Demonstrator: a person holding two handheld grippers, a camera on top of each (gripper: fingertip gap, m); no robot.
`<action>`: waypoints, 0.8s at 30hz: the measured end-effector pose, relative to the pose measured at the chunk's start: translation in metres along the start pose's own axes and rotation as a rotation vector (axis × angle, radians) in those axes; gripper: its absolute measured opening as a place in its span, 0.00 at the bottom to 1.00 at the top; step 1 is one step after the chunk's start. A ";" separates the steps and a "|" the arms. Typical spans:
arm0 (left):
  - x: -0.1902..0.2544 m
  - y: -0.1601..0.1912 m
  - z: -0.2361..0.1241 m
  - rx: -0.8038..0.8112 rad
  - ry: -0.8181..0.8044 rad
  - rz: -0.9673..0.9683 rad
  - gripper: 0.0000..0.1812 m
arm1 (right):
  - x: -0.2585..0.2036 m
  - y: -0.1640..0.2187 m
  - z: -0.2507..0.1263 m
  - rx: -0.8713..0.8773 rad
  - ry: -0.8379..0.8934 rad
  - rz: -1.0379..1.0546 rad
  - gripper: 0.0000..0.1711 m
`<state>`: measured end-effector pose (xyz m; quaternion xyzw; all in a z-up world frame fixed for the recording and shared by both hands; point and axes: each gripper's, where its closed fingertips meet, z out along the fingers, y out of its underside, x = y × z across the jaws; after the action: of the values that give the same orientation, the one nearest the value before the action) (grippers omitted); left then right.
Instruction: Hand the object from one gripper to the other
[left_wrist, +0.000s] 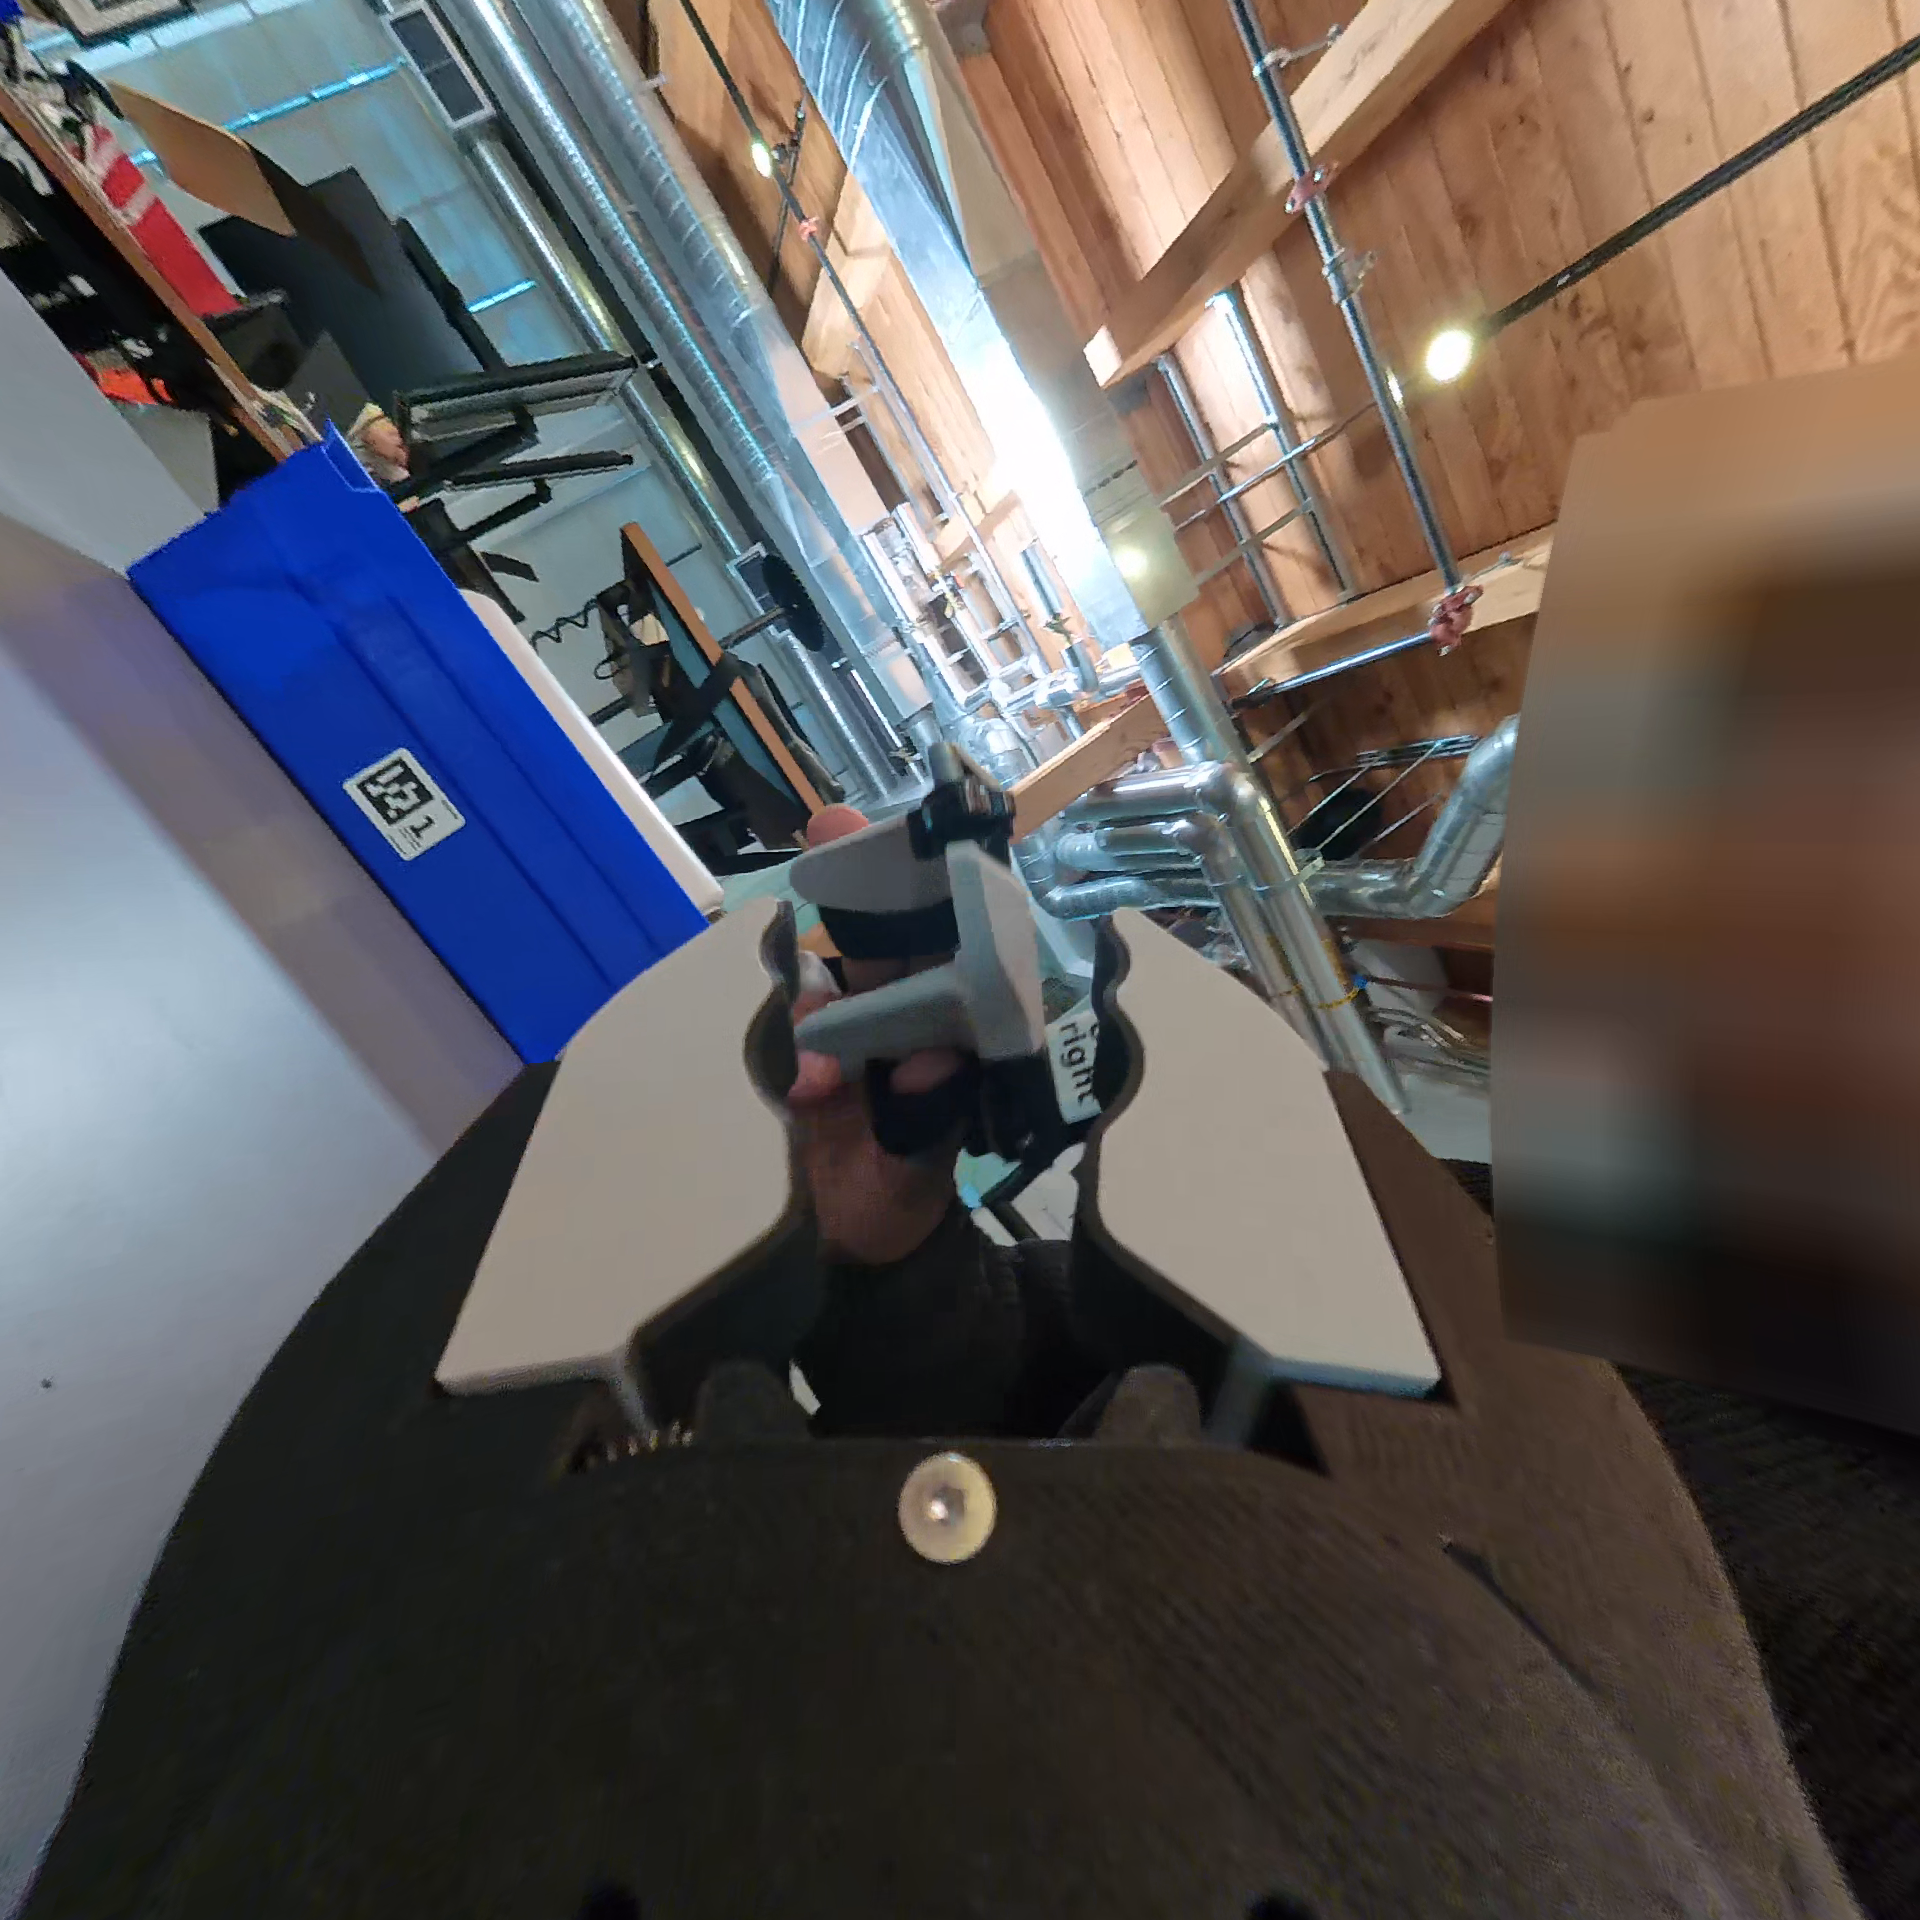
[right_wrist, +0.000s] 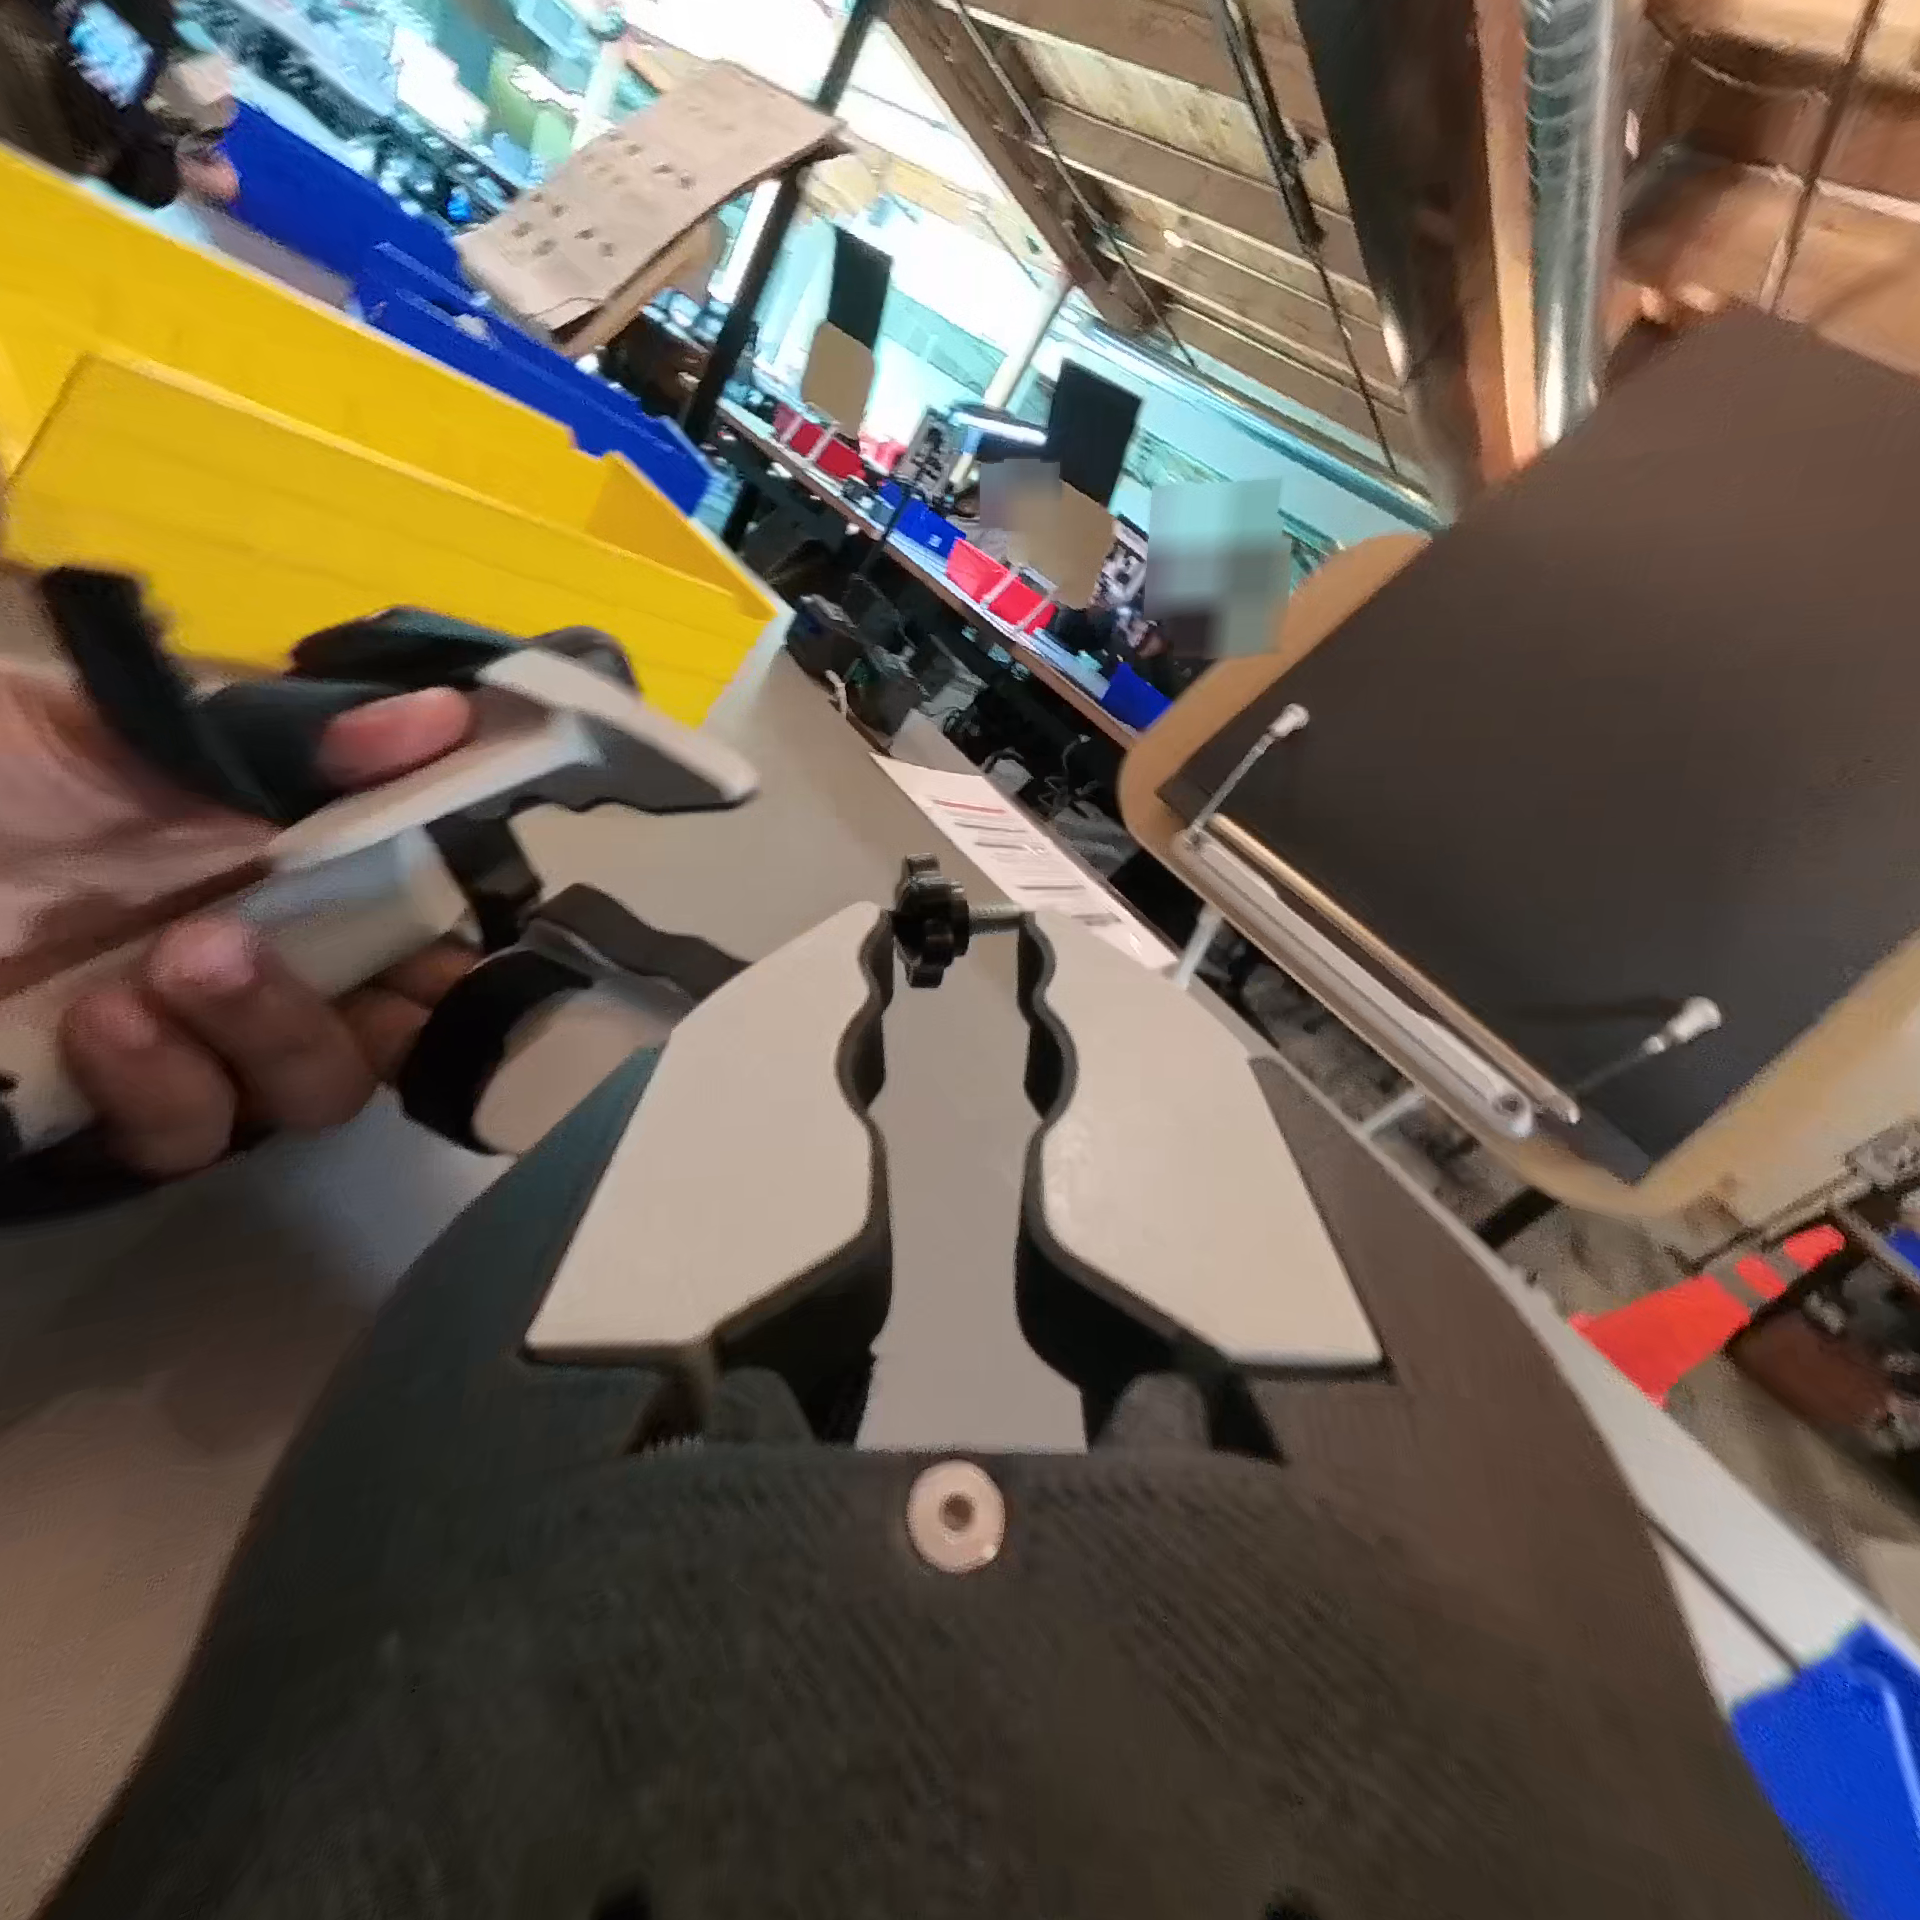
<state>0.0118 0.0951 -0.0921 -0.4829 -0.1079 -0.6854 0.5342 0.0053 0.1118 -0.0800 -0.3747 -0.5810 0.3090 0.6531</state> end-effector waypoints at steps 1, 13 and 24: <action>-0.001 0.000 0.000 -0.007 -0.008 0.016 0.30 | 0.010 -0.001 -0.003 -0.011 0.026 0.045 0.13; -0.010 0.009 0.001 -0.088 -0.052 0.049 0.29 | 0.199 0.053 -0.188 -0.270 0.712 0.198 0.13; -0.020 0.005 0.000 -0.102 -0.067 0.024 0.29 | 0.223 0.173 -0.273 -0.639 0.852 0.402 0.13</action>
<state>0.0157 0.1059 -0.1096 -0.5334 -0.0847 -0.6670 0.5133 0.3107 0.3551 -0.1214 -0.7485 -0.2482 0.0576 0.6122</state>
